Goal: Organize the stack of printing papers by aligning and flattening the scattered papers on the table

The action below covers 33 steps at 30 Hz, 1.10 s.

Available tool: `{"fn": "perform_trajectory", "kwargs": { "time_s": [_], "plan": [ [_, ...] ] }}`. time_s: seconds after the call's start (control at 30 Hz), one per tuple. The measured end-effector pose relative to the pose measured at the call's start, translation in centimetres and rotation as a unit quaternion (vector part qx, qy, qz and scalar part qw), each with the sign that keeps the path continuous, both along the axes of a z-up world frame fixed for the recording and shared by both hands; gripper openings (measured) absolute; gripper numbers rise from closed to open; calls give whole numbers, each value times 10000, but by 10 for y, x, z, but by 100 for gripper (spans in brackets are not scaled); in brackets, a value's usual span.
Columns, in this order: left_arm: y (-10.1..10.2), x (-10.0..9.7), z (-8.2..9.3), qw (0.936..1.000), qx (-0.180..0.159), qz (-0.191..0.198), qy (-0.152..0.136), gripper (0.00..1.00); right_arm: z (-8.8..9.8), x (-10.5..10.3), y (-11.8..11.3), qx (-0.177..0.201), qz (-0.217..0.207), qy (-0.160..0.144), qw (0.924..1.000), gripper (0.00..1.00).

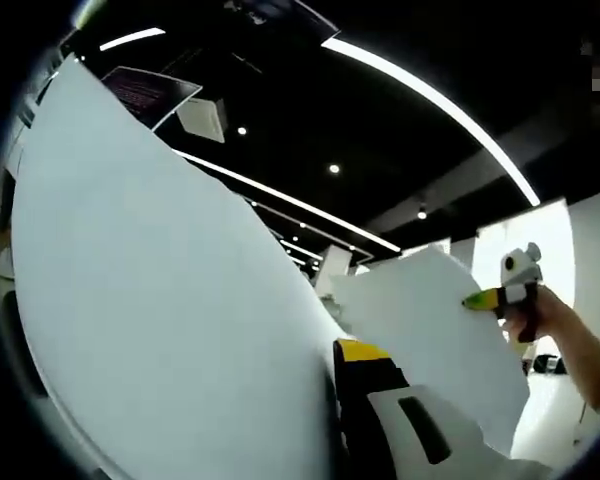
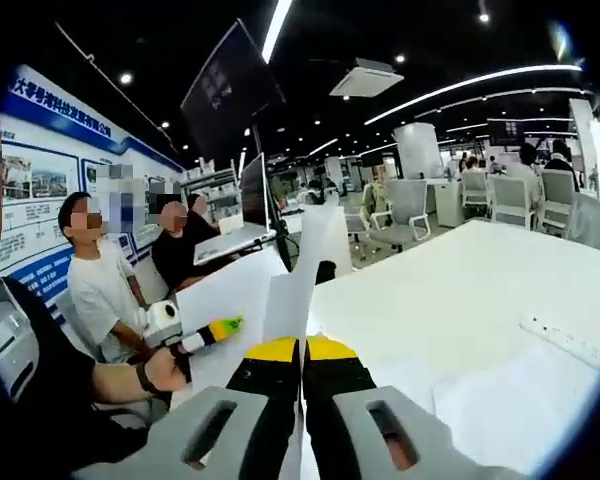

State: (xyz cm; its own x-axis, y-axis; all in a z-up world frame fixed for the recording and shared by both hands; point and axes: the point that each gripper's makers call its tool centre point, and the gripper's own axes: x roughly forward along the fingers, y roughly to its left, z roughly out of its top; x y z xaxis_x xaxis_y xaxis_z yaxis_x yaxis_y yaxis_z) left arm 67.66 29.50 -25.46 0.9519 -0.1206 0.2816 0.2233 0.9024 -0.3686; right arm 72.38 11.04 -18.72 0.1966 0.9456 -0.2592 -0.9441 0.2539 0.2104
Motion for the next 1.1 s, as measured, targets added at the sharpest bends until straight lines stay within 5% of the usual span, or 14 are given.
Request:
{"fn": "perform_trajectory", "kwargs": {
  "time_s": [0.6,1.1],
  "plan": [
    [-1,0,2,9999,-94,-111,-69,15,-7,31,26,-16,-96,49,9999,0],
    [-3,0,1,9998,-98,-134,-64,16,-6,45,39,23,-213,-201,9996,0]
  ]
}}
